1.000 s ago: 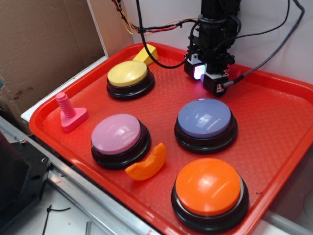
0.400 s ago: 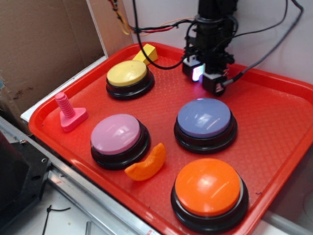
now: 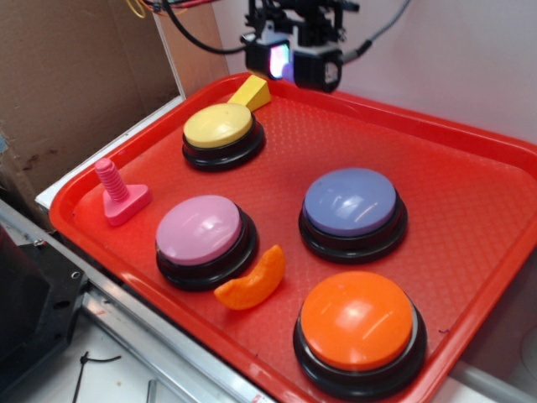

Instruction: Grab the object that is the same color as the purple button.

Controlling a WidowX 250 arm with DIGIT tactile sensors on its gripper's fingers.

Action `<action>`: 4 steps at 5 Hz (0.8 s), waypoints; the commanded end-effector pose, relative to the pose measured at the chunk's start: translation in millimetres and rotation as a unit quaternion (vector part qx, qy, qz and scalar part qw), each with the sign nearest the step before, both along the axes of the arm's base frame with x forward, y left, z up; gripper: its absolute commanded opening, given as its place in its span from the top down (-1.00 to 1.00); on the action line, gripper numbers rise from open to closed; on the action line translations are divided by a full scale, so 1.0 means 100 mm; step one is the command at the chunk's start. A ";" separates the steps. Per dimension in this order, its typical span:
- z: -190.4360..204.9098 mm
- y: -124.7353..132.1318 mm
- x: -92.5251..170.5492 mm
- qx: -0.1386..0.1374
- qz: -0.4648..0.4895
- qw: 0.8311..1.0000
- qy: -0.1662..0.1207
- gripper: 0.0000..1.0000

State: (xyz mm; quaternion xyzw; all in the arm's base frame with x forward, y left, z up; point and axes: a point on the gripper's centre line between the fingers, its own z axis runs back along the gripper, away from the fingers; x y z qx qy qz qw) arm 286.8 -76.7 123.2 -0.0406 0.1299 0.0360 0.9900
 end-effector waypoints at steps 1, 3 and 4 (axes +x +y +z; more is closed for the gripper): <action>0.94 0.03 -0.21 -0.037 0.025 0.993 -0.109 1.00; 1.14 0.00 -0.34 -0.009 0.038 0.991 -0.125 1.00; 1.21 0.00 -0.44 0.012 0.030 0.991 -0.133 1.00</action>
